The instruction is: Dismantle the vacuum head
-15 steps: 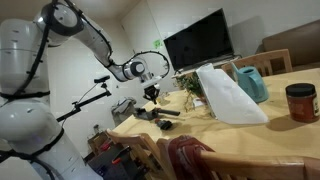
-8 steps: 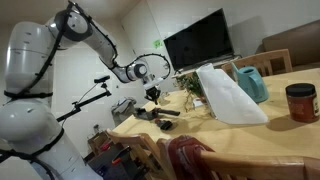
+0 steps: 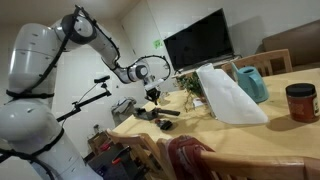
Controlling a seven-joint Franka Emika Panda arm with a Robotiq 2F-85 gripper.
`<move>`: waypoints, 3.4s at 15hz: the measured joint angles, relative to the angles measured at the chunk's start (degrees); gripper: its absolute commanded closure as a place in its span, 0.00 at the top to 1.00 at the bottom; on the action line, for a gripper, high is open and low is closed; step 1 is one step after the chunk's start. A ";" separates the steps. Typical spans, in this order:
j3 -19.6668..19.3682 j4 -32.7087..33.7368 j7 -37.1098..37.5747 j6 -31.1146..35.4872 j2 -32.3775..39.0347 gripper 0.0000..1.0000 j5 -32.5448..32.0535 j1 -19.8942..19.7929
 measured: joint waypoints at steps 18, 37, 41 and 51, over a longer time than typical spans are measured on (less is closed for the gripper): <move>0.00 3.01 0.00 -0.11 4.49 0.00 -0.12 0.22; -0.46 11.21 0.04 -8.27 9.13 0.00 -0.38 1.33; -0.49 12.46 0.04 -9.37 10.09 0.00 -0.43 1.43; -0.52 14.11 0.04 -11.25 10.89 0.00 -0.44 1.55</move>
